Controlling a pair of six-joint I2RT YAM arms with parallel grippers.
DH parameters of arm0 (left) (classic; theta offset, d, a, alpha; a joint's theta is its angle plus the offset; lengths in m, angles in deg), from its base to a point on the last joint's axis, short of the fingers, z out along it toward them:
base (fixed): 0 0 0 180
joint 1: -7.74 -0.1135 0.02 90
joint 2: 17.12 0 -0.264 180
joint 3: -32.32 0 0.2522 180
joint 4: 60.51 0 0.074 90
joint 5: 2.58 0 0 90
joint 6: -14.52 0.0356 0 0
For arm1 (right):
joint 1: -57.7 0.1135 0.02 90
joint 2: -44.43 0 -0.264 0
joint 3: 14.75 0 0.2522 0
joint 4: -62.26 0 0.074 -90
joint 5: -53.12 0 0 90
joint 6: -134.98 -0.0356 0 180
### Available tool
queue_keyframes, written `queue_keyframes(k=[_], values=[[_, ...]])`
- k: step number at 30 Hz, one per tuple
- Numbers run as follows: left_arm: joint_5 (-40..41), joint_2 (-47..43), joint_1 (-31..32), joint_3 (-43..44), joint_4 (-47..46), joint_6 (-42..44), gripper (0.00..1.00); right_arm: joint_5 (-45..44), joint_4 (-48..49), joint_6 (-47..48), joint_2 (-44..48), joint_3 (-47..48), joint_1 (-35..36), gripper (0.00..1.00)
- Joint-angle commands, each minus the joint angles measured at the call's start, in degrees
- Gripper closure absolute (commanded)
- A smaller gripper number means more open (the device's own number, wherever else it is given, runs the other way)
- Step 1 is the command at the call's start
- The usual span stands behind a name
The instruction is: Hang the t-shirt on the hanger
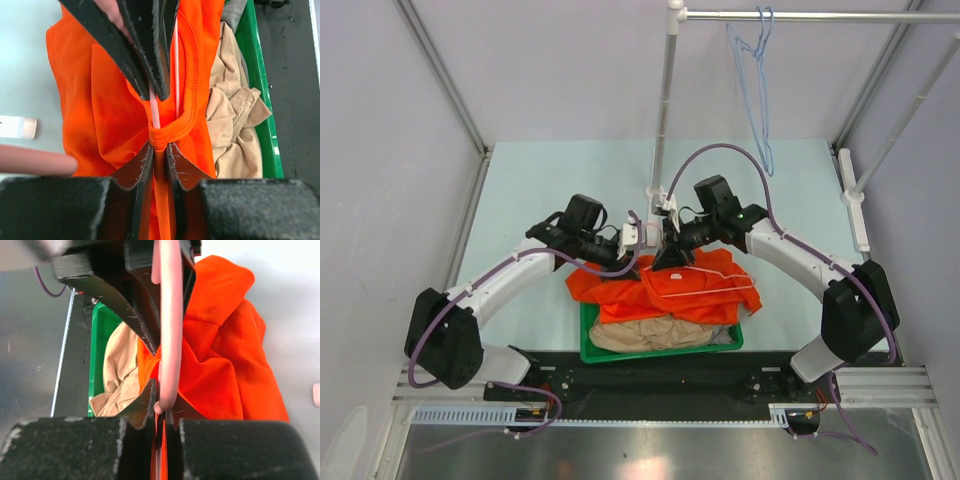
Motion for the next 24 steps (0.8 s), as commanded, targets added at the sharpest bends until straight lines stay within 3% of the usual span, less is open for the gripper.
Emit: queue_keyframes(k=[1,3,5,6,7,9,10,13,17,24], values=[[-3.5,-2.7,0.6,1.7,-3.5,-2.1,0.81,2.0,8.1,-4.9,-1.2,2.2,1.1,1.00],[-3.6,-3.2,0.6,1.4,-4.7,-3.6,0.83,2.0,9.5,-5.4,-1.2,1.8,1.2,1.00],[-3.5,-3.5,0.6,1.1,-5.1,-4.4,0.91,1.9,9.3,-5.3,-0.9,1.7,1.2,1.00],[-3.2,-3.6,0.6,1.0,-4.8,-4.4,1.00,1.4,8.2,-5.0,-0.5,1.8,1.1,1.00],[-3.0,-3.7,0.6,0.7,-4.7,-4.4,1.00,1.2,7.3,-4.7,0.2,2.1,0.7,0.98],[-2.4,-4.3,0.6,0.2,-4.1,-3.4,1.00,0.0,4.9,-5.8,1.1,2.9,-1.4,0.85],[-2.2,-5.1,0.6,-0.4,-4.0,-3.2,1.00,-0.6,4.4,-6.6,2.5,3.0,-2.4,0.66],[-1.7,-6.4,0.6,-1.4,-4.2,-2.5,1.00,-4.4,0.6,-8.5,5.1,3.3,-6.2,0.36],[-1.1,-7.2,1.0,-0.7,-3.4,-1.0,1.00,-15.2,-6.7,-10.4,9.7,2.2,-9.9,0.28],[0.9,-7.5,3.0,-0.1,-2.6,-0.4,1.00,-38.0,-15.9,-9.3,13.5,-1.4,-7.8,0.26]])
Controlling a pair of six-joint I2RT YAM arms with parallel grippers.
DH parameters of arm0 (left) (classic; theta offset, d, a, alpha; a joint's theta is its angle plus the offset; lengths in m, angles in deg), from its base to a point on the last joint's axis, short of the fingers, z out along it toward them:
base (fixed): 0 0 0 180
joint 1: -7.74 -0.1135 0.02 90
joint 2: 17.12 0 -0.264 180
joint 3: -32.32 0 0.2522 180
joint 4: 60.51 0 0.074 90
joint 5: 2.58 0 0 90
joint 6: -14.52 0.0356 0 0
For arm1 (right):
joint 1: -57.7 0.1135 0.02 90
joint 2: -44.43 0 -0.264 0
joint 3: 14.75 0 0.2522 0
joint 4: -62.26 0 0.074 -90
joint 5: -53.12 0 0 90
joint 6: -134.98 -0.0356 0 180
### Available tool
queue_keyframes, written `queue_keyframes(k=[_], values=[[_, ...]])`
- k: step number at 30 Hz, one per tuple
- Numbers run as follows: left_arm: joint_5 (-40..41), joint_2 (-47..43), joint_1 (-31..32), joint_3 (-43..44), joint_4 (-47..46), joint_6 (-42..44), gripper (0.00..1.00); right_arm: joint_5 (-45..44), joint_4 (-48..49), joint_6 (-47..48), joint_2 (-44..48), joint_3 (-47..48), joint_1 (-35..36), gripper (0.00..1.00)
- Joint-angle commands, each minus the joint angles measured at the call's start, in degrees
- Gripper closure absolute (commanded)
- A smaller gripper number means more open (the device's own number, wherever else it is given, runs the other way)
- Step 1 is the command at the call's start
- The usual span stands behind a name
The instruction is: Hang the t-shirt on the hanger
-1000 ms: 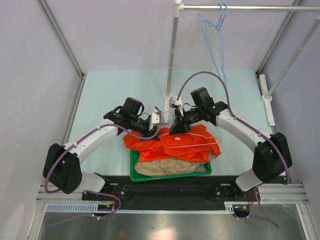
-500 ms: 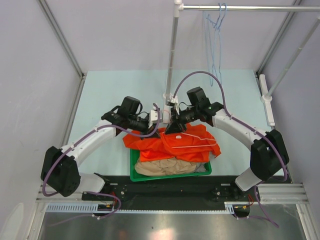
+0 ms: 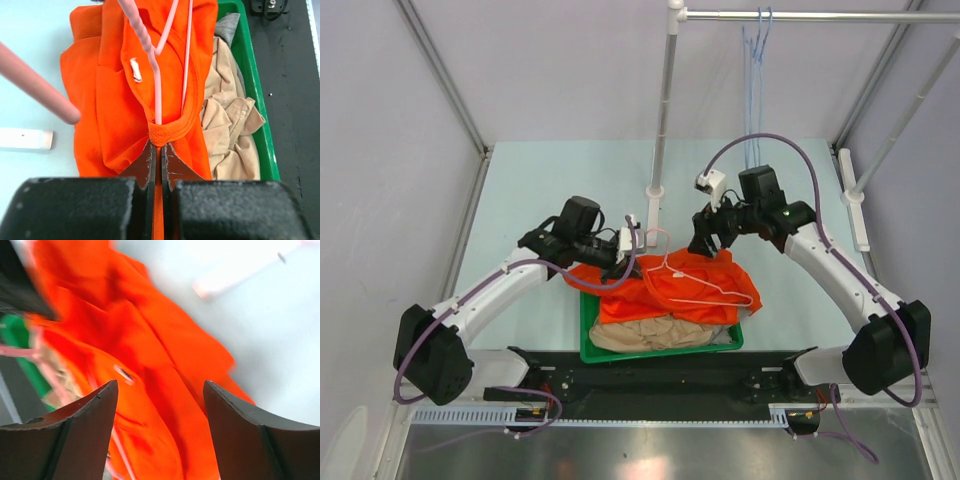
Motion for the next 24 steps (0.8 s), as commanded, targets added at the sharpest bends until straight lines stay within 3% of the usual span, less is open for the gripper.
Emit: queue_keyframes(k=[1,6,11,19,24], values=[[-0.3,-2.0,1.7,1.1,-0.3,1.3,1.00,-18.3,-8.4,0.2,2.8,-2.3,2.9,0.25],[0.3,-2.0,1.8,1.1,-0.9,0.5,1.00,-21.9,-8.4,-1.0,5.8,-4.5,6.1,0.14],[0.7,-1.9,2.2,1.1,-1.3,-0.5,0.99,-25.8,-5.7,-0.6,3.5,-7.4,8.0,0.13],[2.0,-4.5,1.7,0.1,-0.2,-2.1,1.00,-28.6,-5.8,1.4,4.0,-8.9,7.4,0.30],[2.9,-8.2,0.2,-2.5,0.1,-2.1,1.00,-27.5,-8.0,2.3,8.3,-10.7,4.0,0.61]])
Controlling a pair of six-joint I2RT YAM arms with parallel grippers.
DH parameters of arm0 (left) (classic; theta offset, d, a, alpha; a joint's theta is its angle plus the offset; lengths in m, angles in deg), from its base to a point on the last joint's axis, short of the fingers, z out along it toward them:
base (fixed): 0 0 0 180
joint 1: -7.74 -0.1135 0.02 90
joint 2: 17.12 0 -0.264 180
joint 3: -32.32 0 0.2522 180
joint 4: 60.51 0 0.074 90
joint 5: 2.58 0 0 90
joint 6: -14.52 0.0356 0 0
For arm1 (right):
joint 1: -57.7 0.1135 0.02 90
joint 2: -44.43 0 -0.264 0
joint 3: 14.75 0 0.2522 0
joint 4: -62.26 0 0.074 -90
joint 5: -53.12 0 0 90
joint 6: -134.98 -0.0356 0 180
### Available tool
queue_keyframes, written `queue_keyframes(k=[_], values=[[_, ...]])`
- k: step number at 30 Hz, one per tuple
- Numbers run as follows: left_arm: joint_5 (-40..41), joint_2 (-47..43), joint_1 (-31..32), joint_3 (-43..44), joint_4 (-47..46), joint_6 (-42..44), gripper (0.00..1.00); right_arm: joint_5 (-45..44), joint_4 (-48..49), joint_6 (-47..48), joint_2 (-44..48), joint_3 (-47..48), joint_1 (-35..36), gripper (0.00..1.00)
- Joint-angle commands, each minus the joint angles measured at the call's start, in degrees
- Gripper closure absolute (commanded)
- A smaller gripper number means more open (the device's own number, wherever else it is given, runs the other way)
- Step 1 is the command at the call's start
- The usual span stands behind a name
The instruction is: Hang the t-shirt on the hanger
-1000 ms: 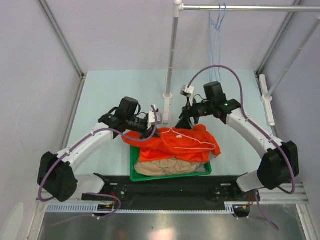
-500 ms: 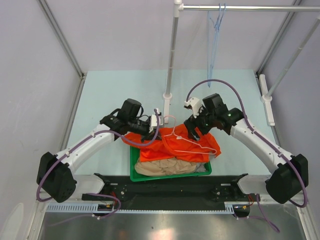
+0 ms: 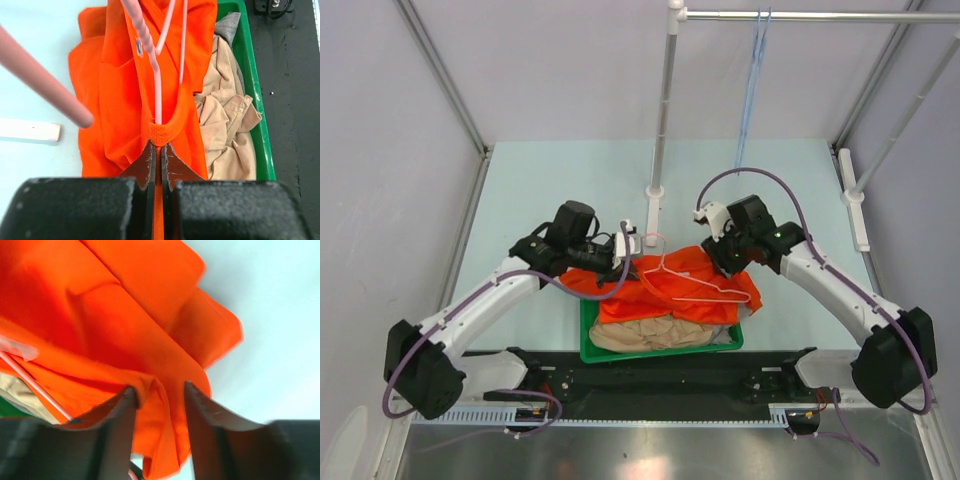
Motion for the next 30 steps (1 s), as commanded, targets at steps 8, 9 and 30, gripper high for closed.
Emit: queue_keyframes(k=[8,9,30], values=[[-0.8,-10.2,-4.7,-5.3,-5.8,-6.7,1.00,0.3,-3.9,2.5,8.2,-2.7,-3.7,1.00],[-0.2,-11.0,-5.1,-5.9,-6.6,-7.2,1.00,0.5,-4.0,2.7,8.6,-3.4,-4.2,1.00],[3.4,-11.2,-11.1,-8.0,-4.0,2.5,1.00,7.9,-7.2,9.1,11.1,1.6,-16.0,1.00]])
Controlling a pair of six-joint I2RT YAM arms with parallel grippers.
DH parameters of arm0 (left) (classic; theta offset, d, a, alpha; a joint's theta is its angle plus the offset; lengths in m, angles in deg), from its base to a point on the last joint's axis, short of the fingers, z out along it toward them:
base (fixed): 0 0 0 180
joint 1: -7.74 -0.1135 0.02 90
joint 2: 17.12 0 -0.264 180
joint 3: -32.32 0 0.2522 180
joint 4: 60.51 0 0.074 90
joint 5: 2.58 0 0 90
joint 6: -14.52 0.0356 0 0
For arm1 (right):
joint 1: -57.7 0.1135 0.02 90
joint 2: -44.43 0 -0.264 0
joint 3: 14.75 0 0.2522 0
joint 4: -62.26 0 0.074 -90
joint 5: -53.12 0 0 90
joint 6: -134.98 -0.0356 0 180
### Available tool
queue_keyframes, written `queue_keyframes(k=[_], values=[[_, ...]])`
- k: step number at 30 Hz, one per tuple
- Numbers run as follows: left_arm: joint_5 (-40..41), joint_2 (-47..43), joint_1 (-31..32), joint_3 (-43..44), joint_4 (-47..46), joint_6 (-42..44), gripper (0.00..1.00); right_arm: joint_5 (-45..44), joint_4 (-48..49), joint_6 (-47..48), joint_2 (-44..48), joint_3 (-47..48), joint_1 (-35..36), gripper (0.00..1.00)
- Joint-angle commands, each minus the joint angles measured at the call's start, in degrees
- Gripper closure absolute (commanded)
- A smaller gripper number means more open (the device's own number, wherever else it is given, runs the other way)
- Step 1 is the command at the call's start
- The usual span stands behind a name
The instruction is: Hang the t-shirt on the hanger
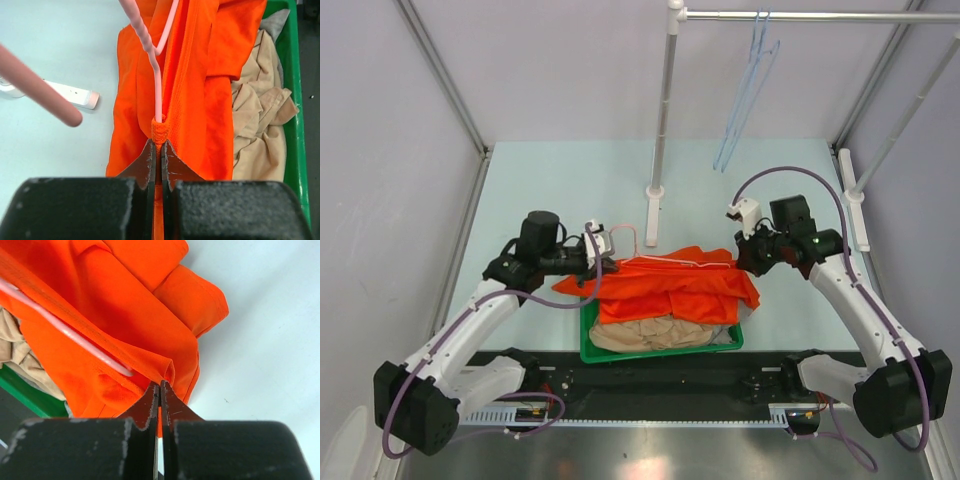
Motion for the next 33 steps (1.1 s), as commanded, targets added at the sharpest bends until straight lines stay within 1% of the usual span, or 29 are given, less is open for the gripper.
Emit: queue_keyframes(k=[1,5,7,12,15,16,17,18,20,21,24,27,31,33], values=[[4.2,1.4,0.3,3.5,2.7,3.9,1.00,-1.9,-3.1,3.8,1.4,5.9,-1.9,1.00],[7.2,5.1,4.5,8.4,2.2,1.8,1.00,2.6,-6.8,4.7,1.3,10.5,-0.1,1.00],[8.8,6.3,7.0,11.3,1.4,-0.3,1.00,3.8,-8.0,5.4,1.8,12.2,2.2,1.00],[10.3,9.9,12.5,16.7,-0.9,-3.3,1.00,2.2,-11.4,5.5,2.7,15.6,9.9,1.00],[10.0,10.9,14.9,18.6,-1.4,-3.5,1.00,0.1,-11.7,5.4,2.2,19.1,12.2,1.00],[9.9,11.2,15.4,19.5,-1.4,-3.5,1.00,-0.5,-12.2,5.6,1.8,21.5,12.8,0.98],[9.0,11.3,15.6,19.7,-1.4,-3.6,1.00,-0.6,-12.6,5.8,1.3,22.6,12.8,0.93],[8.6,11.3,15.8,20.2,-1.4,-3.6,1.00,-0.6,-13.1,6.1,0.3,23.9,12.9,0.84],[7.8,10.9,15.9,20.4,-1.1,-3.5,1.00,-0.3,-14.6,7.2,-0.2,27.2,12.8,0.68],[7.7,10.7,15.9,20.6,-0.6,-3.1,1.00,0.1,-15.1,7.6,-0.4,28.1,12.8,0.54],[7.6,9.6,15.8,20.8,0.1,-2.1,1.00,1.9,-15.3,9.8,0.2,30.1,12.8,0.34],[7.5,9.1,15.8,21.2,1.0,-2.6,1.00,4.6,-15.1,12.3,0.6,30.6,13.0,0.26],[6.2,8.7,15.8,21.6,1.2,-3.4,1.00,6.9,-12.8,14.0,0.4,30.2,14.4,0.25],[5.8,8.9,15.8,21.8,1.0,-3.6,1.00,7.8,-11.4,14.5,-0.4,29.2,15.8,0.27]])
